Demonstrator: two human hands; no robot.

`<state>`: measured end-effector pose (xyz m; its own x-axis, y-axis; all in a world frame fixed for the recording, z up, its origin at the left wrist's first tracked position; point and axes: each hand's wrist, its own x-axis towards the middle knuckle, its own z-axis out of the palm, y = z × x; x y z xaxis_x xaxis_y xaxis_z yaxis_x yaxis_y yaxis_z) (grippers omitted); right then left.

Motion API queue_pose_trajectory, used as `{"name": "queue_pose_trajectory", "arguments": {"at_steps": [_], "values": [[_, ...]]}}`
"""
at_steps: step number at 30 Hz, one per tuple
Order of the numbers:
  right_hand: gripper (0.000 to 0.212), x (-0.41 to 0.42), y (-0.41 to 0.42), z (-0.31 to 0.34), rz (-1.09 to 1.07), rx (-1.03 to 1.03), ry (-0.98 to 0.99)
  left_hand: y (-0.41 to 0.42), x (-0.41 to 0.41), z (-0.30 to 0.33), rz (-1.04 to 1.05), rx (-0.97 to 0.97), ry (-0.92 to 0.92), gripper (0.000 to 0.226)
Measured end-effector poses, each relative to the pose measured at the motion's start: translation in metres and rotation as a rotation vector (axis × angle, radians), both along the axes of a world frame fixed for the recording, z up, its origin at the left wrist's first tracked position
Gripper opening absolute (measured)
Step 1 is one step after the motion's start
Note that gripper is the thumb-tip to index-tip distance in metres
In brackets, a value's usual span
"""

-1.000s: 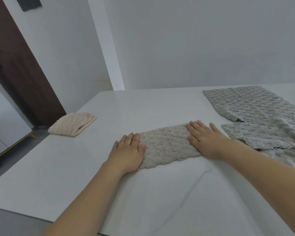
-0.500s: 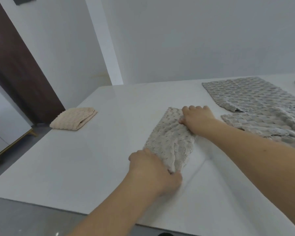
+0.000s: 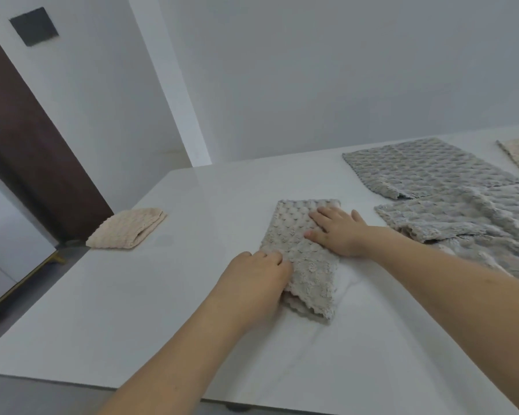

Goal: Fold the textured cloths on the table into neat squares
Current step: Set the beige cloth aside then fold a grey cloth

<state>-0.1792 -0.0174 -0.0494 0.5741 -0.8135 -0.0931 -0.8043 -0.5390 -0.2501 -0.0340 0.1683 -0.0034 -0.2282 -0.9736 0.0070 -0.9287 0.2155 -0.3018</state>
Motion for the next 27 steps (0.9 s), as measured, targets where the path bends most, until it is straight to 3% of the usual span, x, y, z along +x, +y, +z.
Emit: {"name": "queue_pose_trajectory", "arguments": {"at_steps": [5, 10, 16, 18, 23, 25, 27], "values": [[0.025, 0.001, -0.012, 0.008, -0.116, -0.061, -0.345, -0.015, -0.007, 0.007, -0.029, 0.083, 0.127, 0.005], [0.033, 0.002, -0.021, -0.001, -0.260, 0.064, -0.705, -0.048, -0.001, 0.015, 0.174, 0.314, 0.553, 0.011], [0.053, 0.001, -0.041, -0.004, -0.358, 0.256, -1.076, -0.114, 0.023, 0.025, 0.234, 0.149, 0.915, 0.015], [0.068, 0.001, -0.047, -0.004, -0.358, 0.292, -1.094, -0.136, 0.026, 0.020, 0.233, 0.051, 1.020, 0.008], [0.077, -0.010, -0.056, 0.003, -0.275, 0.512, -1.088, -0.159, 0.035, -0.023, 0.200, -0.095, 1.056, 0.005], [0.054, -0.012, -0.057, 0.003, -0.212, 0.503, -1.056, -0.162, 0.043, -0.034, 0.201, -0.145, 1.130, 0.010], [0.018, -0.009, -0.059, -0.002, -0.187, 0.355, -0.960, -0.169, 0.051, -0.039, 0.219, -0.186, 1.186, 0.011]]}}
